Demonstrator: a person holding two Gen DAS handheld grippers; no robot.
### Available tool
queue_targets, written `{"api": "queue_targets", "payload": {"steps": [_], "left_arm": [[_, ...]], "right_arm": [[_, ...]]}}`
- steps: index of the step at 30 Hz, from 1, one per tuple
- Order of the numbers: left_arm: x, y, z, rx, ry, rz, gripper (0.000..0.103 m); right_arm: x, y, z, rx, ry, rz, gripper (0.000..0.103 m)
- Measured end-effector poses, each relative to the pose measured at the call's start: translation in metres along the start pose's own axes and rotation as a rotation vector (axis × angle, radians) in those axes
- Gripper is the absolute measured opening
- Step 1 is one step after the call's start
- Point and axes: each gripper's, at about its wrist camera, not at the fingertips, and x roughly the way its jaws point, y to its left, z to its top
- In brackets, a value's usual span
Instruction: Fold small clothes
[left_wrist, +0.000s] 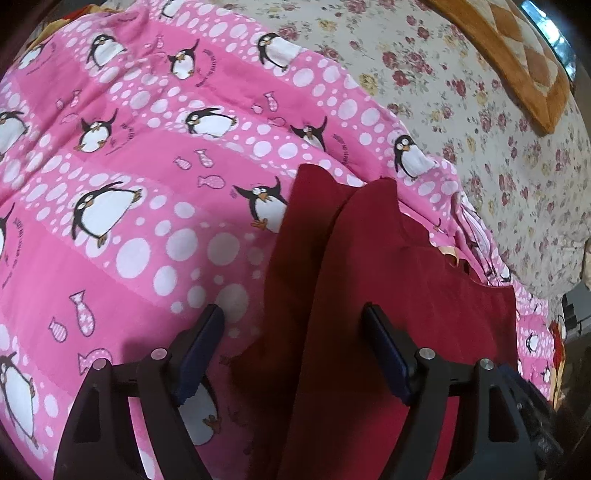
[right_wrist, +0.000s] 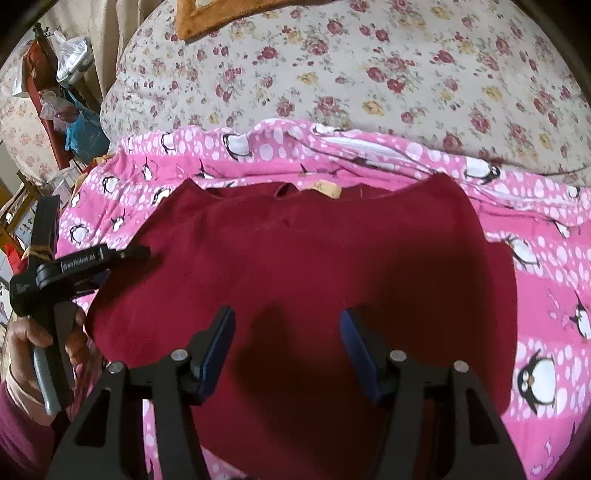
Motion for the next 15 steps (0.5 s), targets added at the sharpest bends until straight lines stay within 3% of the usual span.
{"api": "queue_targets", "payload": {"steps": [3,9,12,15], "left_arm": [[0.003,-0.006,0.0,0.048,0.024,-0.022,0.037],[0.004,-0.003,0.002,0.039,0.069,-0.089,0.013],[0.003,-0.003,0.002,0.044,0.072,-0.097,0.011],[0.005,-0.006,0.0,0.052,0.06,-0.083,0.015]], "right_arm": [[0.01,-0.002,0.004,0.017,0.008,0.009,0.061],[0.025,-0.004,0.008,0.033,0.007,0.023,0.061],[0.031,-0.004,0.01,0.023,0.0,0.02,0.061],[0.034,-0.005,0.009,0.011,0.0,0.021,0.061]]}}
